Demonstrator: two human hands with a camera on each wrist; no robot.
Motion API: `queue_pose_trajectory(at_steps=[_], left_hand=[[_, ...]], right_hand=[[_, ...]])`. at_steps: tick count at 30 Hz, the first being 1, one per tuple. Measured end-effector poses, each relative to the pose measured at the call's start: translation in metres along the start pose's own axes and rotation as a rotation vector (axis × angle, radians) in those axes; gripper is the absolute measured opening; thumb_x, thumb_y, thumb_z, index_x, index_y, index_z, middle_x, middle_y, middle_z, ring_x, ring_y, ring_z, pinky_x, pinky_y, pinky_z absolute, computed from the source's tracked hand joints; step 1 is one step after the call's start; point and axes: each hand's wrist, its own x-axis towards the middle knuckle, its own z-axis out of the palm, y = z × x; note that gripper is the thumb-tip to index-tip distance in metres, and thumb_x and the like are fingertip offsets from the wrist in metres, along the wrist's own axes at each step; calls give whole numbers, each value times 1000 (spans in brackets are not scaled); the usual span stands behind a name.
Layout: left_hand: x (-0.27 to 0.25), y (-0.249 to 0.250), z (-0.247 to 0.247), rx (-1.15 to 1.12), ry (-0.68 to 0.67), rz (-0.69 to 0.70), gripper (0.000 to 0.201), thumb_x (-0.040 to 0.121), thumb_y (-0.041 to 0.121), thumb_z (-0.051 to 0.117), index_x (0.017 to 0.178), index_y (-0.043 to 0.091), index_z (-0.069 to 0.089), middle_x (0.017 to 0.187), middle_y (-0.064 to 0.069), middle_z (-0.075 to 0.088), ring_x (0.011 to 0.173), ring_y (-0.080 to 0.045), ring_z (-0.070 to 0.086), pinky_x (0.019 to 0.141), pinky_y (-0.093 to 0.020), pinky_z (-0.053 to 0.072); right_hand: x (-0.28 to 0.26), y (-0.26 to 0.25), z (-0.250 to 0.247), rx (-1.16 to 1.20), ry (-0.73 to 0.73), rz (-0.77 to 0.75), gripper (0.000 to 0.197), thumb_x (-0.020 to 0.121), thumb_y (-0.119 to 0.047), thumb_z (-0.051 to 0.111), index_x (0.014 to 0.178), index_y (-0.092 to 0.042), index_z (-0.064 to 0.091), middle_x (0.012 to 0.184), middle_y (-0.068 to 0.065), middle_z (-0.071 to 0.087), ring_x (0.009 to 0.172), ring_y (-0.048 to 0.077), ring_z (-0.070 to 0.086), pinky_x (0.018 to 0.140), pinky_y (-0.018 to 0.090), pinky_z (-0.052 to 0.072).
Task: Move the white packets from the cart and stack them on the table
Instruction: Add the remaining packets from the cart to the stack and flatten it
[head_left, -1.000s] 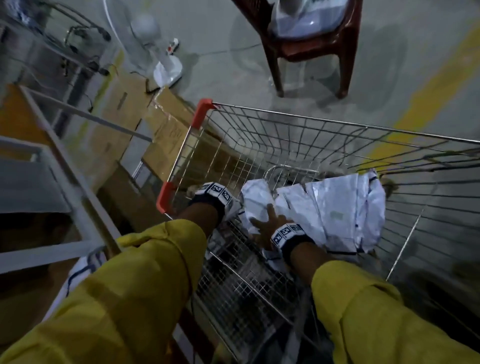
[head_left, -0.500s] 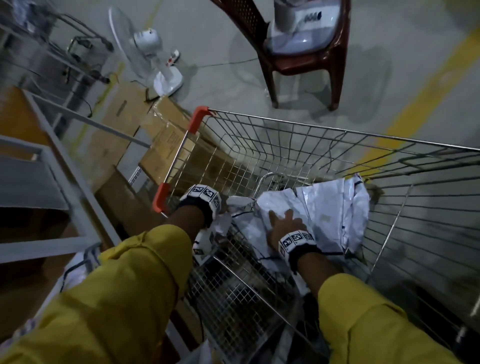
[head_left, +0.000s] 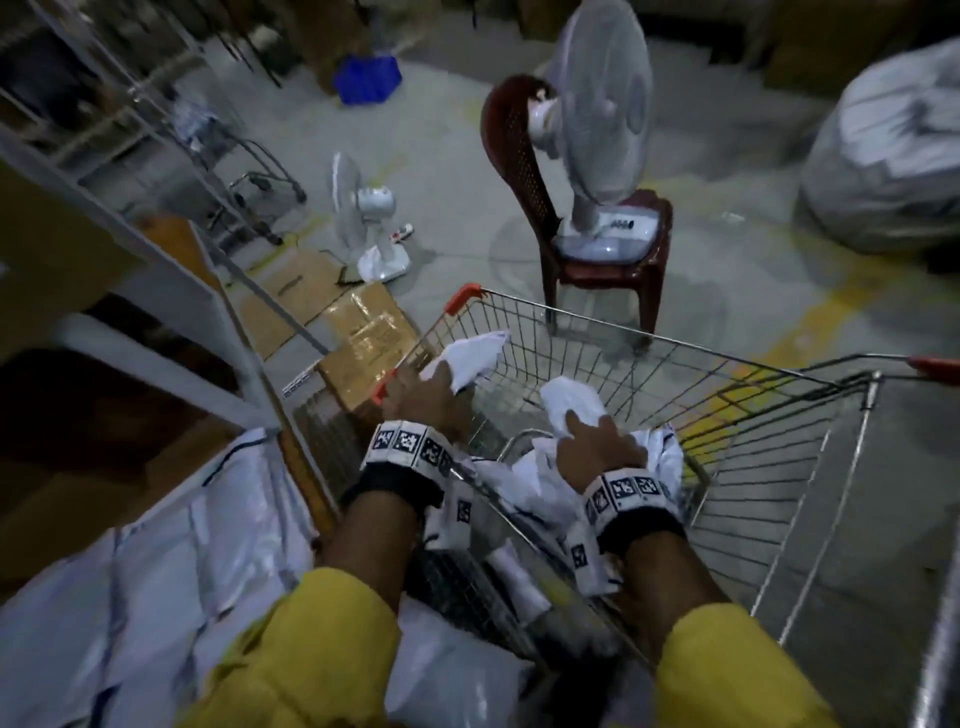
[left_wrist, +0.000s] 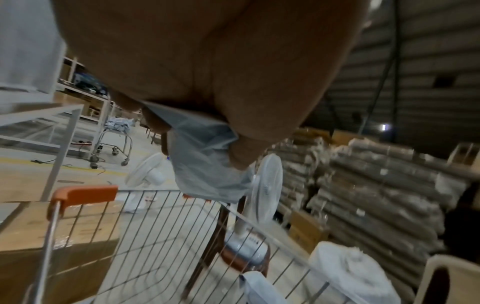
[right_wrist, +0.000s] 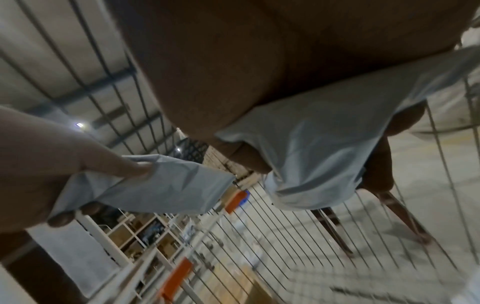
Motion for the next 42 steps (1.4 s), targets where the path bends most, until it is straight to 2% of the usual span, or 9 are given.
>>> queue_pose_trajectory(at_steps=[5, 10, 14, 20, 26, 30, 34, 39, 42], left_hand=[[-85, -24, -31, -273, 245, -33, 64, 91, 63, 44, 140, 22, 46, 133, -24, 43, 124, -48, 42, 102, -51, 40], [-168, -48, -65, -414, 423, -107, 50, 98, 54, 46, 145, 37, 44, 144, -16, 37, 134, -39, 32, 110, -47, 30], [-207, -75, -80, -509, 458, -164, 50, 100, 57, 40, 147, 39, 40, 148, -17, 30, 138, -39, 25, 115, -49, 22], [-255, -100, -74, -562, 501, -273, 49, 98, 60, 39, 142, 41, 45, 140, -17, 38, 132, -40, 32, 111, -48, 32], [-307, -120, -65, -582, 534, -415, 49, 100, 57, 41, 145, 40, 42, 139, -18, 37, 129, -41, 32, 110, -48, 29], [-349, -145, -57, -557, 632, -582, 53, 98, 57, 44, 147, 36, 43, 143, -18, 36, 130, -41, 32, 112, -46, 27], [-389, -178, -45, -559, 691, -728, 56, 98, 57, 45, 149, 34, 41, 147, -19, 32, 132, -42, 30, 113, -49, 27], [-419, -221, -33, -578, 719, -810, 61, 98, 59, 45, 152, 30, 38, 151, -19, 28, 133, -43, 28, 114, -51, 24], [-420, -235, -23, -571, 678, -801, 62, 98, 59, 44, 152, 28, 38, 153, -18, 24, 134, -42, 26, 114, -49, 23]], right_hand=[[-83, -24, -47, -25, 187, -76, 55, 95, -39, 39, 149, -44, 32, 154, 15, 32, 129, 46, 43, 107, 51, 33], [-146, -44, -71, 22, 293, -169, 53, 98, -39, 36, 150, -43, 34, 162, 11, 25, 141, 42, 32, 116, 52, 26], [-173, -49, -58, 90, 247, -247, 58, 93, -38, 34, 151, -41, 36, 161, 10, 28, 143, 40, 32, 117, 53, 26], [-191, -48, -30, 149, 69, -323, 68, 83, -42, 31, 151, -37, 39, 160, 12, 31, 144, 38, 32, 118, 53, 26], [-211, -55, -31, 72, 75, -465, 72, 78, -43, 27, 148, -34, 41, 148, 18, 43, 131, 41, 44, 109, 53, 37], [-235, -63, -20, 69, 85, -532, 62, 88, -42, 38, 150, -34, 42, 156, 15, 33, 140, 39, 35, 116, 50, 30], [-262, -86, 2, 132, 63, -645, 69, 80, -44, 39, 148, -30, 46, 156, 15, 32, 140, 39, 34, 115, 48, 31], [-298, -122, 36, 53, 10, -714, 67, 84, -47, 41, 149, -35, 43, 162, 10, 24, 145, 36, 28, 119, 48, 27], [-310, -138, 65, 9, -6, -710, 59, 93, -38, 50, 151, -34, 41, 163, 8, 20, 145, 35, 26, 117, 45, 25]])
